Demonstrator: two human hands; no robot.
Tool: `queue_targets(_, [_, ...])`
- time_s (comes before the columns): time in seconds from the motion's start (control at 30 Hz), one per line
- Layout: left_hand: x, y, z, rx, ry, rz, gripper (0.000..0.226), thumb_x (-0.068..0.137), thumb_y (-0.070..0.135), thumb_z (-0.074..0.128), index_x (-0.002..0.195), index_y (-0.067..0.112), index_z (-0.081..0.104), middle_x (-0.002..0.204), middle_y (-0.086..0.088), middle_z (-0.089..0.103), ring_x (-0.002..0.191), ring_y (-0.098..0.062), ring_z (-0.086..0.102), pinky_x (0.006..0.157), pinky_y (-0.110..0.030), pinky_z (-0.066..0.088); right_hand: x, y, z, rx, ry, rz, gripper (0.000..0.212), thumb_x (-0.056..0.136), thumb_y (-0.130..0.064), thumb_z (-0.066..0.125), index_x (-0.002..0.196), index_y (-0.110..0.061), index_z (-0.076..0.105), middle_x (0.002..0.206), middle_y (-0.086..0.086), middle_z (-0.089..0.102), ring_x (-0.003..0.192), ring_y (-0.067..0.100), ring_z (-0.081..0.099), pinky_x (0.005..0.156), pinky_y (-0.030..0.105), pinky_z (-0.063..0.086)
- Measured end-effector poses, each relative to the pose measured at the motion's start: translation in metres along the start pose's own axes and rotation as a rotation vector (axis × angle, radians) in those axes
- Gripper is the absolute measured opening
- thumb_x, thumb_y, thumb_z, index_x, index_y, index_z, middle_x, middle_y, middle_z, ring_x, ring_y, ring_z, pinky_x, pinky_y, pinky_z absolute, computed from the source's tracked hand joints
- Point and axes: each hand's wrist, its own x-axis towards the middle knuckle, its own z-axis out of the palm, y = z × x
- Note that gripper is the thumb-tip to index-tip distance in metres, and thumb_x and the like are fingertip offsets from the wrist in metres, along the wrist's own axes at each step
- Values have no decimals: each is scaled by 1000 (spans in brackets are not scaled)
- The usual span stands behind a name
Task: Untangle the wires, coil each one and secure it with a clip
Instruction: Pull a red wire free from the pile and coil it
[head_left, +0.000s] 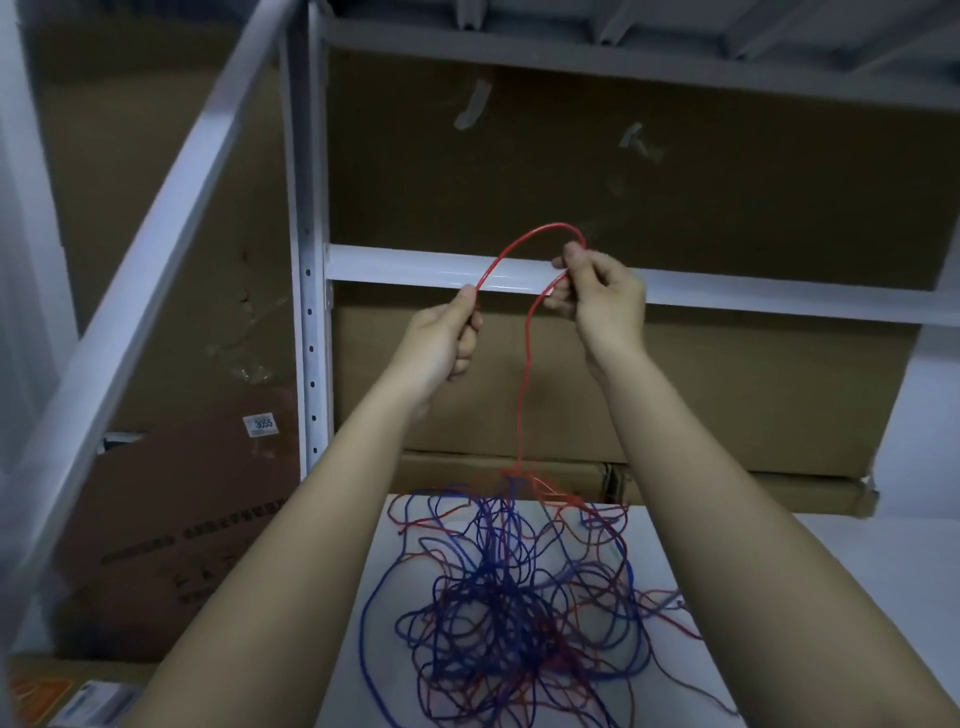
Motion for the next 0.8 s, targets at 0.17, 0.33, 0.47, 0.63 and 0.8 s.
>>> queue_targets(0.17, [1,15,1,9,-64,49,40,102,40,38,73,14,47,44,8,27,40,-8,19,41,-20,18,3,-16,8,60,-45,-25,27,99,-21,50,76,-12,59,69,5,60,57,9,58,68,26,52])
queue_targets(0.33, [-13,5,-15,-158,-171,-39,42,102,40,35,66,19,41,43,9,23,35,-6,16,40,-20,12,-6,10,-7,-27,-110,174,30,102,-33,43,79,-16,55,55,-4,38,44,7,38,53,24,42])
queue_targets(0.47, [-23,7,-26,-612,-207,-56,48,100,41,33,60,19,47,39,10,26,31,-3,20,37,-18,14,-26,31,-18,-878,-359,-117,34,101,-35,42,102,-14,68,85,2,66,72,7,57,66,21,40])
queue_targets(0.63, [-24,-4,-23,-625,-47,11,34,104,28,26,80,14,46,49,8,35,40,-5,29,49,-20,27,-87,41,-10,-1372,-789,-331,39,102,-46,31,114,-24,61,88,4,68,78,23,62,59,28,37])
queue_targets(0.8, [-29,-26,-18,-119,103,93,18,104,12,27,91,16,38,63,2,45,48,-8,40,57,-23,34,-116,44,-10,-1146,-716,-420,28,99,-32,43,103,-14,65,88,5,64,79,25,57,62,33,37])
